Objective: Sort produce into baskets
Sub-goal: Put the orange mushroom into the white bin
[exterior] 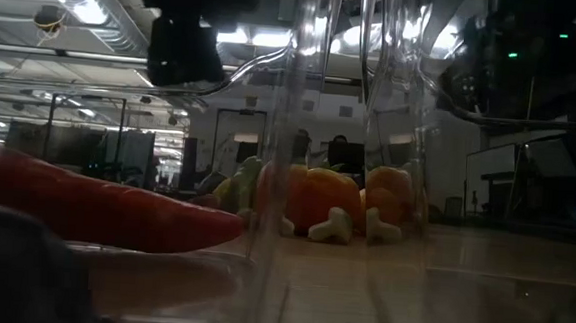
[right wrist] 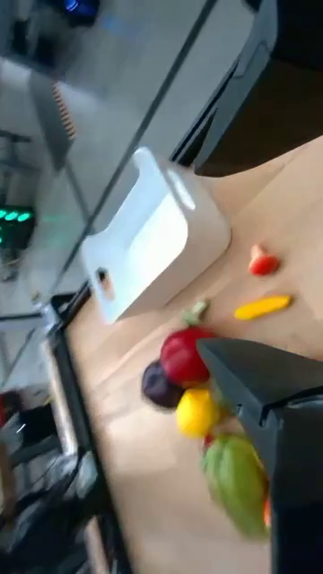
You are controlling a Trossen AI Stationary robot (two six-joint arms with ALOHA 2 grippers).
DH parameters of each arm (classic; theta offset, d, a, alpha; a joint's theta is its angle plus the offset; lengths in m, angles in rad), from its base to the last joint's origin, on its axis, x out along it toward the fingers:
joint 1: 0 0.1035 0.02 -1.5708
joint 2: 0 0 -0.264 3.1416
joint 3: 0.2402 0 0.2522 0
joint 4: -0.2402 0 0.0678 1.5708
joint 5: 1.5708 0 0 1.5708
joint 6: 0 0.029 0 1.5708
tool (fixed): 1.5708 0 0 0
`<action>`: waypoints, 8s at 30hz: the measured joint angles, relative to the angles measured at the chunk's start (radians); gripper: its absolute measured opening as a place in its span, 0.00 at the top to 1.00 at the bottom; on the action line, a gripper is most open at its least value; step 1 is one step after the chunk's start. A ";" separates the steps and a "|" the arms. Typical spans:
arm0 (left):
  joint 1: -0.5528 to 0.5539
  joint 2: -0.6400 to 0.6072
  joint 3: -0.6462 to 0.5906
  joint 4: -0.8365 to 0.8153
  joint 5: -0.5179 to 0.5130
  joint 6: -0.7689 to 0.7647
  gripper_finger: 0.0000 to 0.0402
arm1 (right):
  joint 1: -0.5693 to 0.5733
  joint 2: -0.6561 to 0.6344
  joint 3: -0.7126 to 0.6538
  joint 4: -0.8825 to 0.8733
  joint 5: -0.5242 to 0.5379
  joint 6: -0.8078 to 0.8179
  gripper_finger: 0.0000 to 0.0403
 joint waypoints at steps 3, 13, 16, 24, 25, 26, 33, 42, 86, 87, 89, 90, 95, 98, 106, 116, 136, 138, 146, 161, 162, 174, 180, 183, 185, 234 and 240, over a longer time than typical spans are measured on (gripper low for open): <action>0.022 0.000 0.000 0.000 -0.002 0.029 0.59 | -0.042 0.108 0.065 -0.033 -0.012 0.000 0.24; 0.073 0.000 0.000 -0.002 -0.004 0.064 0.59 | -0.091 0.419 0.201 -0.031 -0.033 0.000 0.24; 0.079 0.000 0.000 -0.002 -0.004 0.084 0.59 | -0.091 0.496 0.223 -0.011 -0.051 0.002 0.24; 0.081 0.000 0.000 -0.003 -0.035 0.107 0.59 | -0.091 0.653 0.293 -0.014 -0.061 0.060 0.24; 0.081 0.000 0.000 -0.003 -0.037 0.107 0.59 | -0.091 0.669 0.302 -0.015 -0.061 0.071 0.24; 0.081 0.000 0.000 -0.003 -0.040 0.108 0.59 | -0.091 0.684 0.312 -0.016 -0.061 0.086 0.24; 0.081 0.000 0.000 -0.003 -0.041 0.110 0.59 | -0.091 0.771 0.405 -0.117 -0.059 0.144 0.24; 0.081 0.000 0.000 -0.003 -0.060 0.110 0.59 | -0.091 0.803 0.516 -0.285 -0.115 0.103 0.24; 0.081 0.001 0.000 -0.001 -0.108 0.135 0.59 | -0.105 0.926 0.552 -0.341 -0.116 0.238 0.24; 0.081 0.001 0.000 -0.001 -0.109 0.136 0.59 | -0.105 0.927 0.552 -0.336 -0.116 0.238 0.24; 0.081 0.001 0.000 0.000 -0.109 0.146 0.59 | -0.104 0.930 0.553 -0.330 -0.123 0.238 0.24; 0.081 0.001 0.000 0.000 -0.109 0.155 0.59 | -0.104 0.931 0.553 -0.328 -0.127 0.238 0.24; 0.081 0.001 0.000 0.002 -0.129 0.165 0.59 | -0.104 0.931 0.553 -0.320 -0.127 0.247 0.24; 0.081 0.001 0.000 0.002 -0.135 0.165 0.59 | -0.104 0.941 0.553 -0.317 -0.127 0.249 0.24; 0.081 0.001 0.000 0.005 -0.135 0.165 0.59 | -0.094 0.953 0.553 -0.318 -0.086 0.246 0.24; 0.081 0.001 0.000 0.005 -0.135 0.167 0.59 | -0.061 0.953 0.553 -0.322 -0.048 0.171 0.24; 0.081 0.001 0.000 0.006 -0.135 0.216 0.59 | -0.038 1.023 0.553 -0.301 -0.005 0.204 0.24; 0.081 0.001 0.000 0.005 -0.135 0.213 0.59 | -0.037 1.041 0.554 -0.294 -0.007 0.205 0.24; 0.081 0.001 0.000 0.005 -0.135 0.213 0.59 | -0.037 1.063 0.556 -0.278 -0.016 0.210 0.38; 0.081 0.001 0.000 0.005 -0.135 0.212 0.59 | -0.038 1.052 0.600 -0.340 -0.050 0.208 0.61; 0.081 0.001 0.000 0.006 -0.135 0.212 0.59 | -0.038 1.052 0.615 -0.361 -0.050 0.208 0.62; 0.081 0.001 0.000 0.006 -0.135 0.213 0.59 | -0.038 1.049 0.788 -0.549 -0.057 0.158 0.69; 0.081 0.001 0.000 0.005 -0.135 0.213 0.59 | -0.038 1.051 0.793 -0.563 -0.054 0.158 0.69; 0.081 0.001 0.000 0.005 -0.135 0.212 0.59 | -0.038 1.066 0.794 -0.572 -0.039 0.158 0.69; 0.081 0.001 0.000 0.005 -0.135 0.212 0.59 | -0.038 1.077 0.794 -0.578 -0.040 0.158 0.69; 0.080 0.001 0.000 0.006 -0.135 0.217 0.59 | -0.038 1.167 0.928 -0.691 -0.059 0.120 0.79; 0.080 0.001 0.000 0.006 -0.135 0.218 0.59 | -0.038 1.165 1.075 -0.794 -0.059 0.051 0.79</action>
